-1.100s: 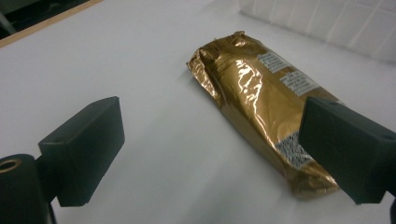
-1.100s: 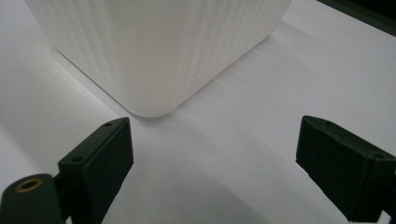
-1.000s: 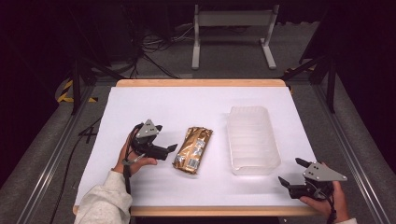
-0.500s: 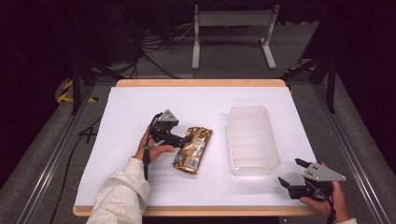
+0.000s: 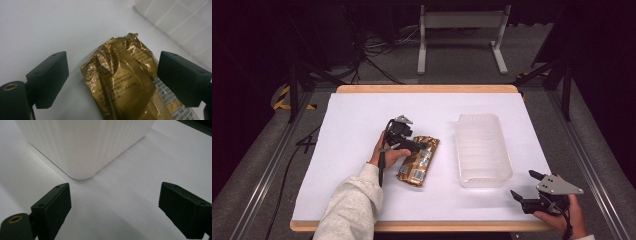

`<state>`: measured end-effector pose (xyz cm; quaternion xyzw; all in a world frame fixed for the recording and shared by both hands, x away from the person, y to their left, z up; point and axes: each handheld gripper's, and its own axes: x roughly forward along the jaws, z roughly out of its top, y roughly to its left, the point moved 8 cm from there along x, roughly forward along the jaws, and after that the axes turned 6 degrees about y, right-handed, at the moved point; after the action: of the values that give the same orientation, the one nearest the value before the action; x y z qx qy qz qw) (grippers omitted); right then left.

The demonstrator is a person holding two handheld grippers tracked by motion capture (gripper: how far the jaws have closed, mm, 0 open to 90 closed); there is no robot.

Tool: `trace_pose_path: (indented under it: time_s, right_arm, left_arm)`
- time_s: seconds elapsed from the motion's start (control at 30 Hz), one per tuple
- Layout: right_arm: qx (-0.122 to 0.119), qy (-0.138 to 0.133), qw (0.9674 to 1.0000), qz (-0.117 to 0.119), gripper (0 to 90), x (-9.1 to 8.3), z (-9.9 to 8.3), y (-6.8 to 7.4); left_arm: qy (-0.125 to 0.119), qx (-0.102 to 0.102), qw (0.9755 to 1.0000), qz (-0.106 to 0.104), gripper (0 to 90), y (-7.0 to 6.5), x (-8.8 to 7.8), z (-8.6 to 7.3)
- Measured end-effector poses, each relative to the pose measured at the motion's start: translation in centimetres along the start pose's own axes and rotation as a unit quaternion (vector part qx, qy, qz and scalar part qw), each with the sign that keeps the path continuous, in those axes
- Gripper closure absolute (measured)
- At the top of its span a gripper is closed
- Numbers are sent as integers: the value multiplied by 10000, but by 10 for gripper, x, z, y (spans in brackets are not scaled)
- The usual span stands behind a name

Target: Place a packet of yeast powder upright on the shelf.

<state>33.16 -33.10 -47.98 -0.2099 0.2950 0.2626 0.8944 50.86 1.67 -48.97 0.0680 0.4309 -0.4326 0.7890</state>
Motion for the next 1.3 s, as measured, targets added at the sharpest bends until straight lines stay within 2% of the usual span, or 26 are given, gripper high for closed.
trace_pose_path:
  time_s: [0.13,0.17,0.33,0.47,0.5,0.53,0.57,0.6,0.67,0.7,0.8,0.87,0.97,1.1,1.13,1.17,1.27,1.3]
  right_arm:
    - [-17,18,10000,-3,115,0,0,1]
    - [-22,15,10000,-11,115,-1,0,1]
    - [-120,39,9999,-47,116,-1,1,4]
    - [-107,28,9999,-34,116,-1,1,3]
    - [-115,34,9999,-25,116,-1,1,4]
    - [-115,34,9999,-25,116,-1,1,4]
    - [-123,51,9999,-30,120,-1,1,4]
    - [-135,71,9999,-25,120,-1,1,4]
    - [-134,72,9999,-24,120,0,1,4]
    - [-138,77,9999,-13,121,0,0,4]
    - [-147,91,9998,-5,122,0,0,5]
    - [-153,115,9998,8,123,0,0,5]
    - [-167,131,9998,24,123,1,-1,5]
    - [-160,127,9998,28,122,1,0,5]
    - [-160,122,9998,30,122,1,0,5]
    - [-155,117,9998,32,122,1,0,6]
    - [-159,113,9998,24,121,0,0,5]
    - [-151,97,9998,27,120,0,0,5]
  left_arm:
    - [186,19,9998,15,124,0,8,-1]
    - [207,12,9998,-51,123,-1,9,-1]
    - [159,-144,9995,-214,116,2,14,1]
    - [215,-4,9997,-103,141,1,13,0]
    - [230,122,9994,-247,239,-2,13,0]
    - [230,122,9994,-247,255,-2,13,0]
    - [293,256,9989,-249,277,-5,13,-2]
    - [294,281,9986,-324,324,-7,12,-2]
    - [280,267,9987,-345,381,-6,12,-2]
    - [244,249,9986,-399,381,-6,10,-2]
    - [101,52,9982,-594,551,-2,3,-2]
    - [39,23,9982,-599,619,-1,1,-1]
    - [-70,112,9980,-612,721,-2,-4,1]
    - [-201,226,9975,-643,831,-5,-9,3]
    - [-212,238,9976,-620,837,-7,-11,4]
    - [-319,336,9968,-648,843,-12,-16,6]
    - [-478,364,9965,-581,848,-16,-23,9]
    - [-554,426,9957,-614,851,-20,-28,10]
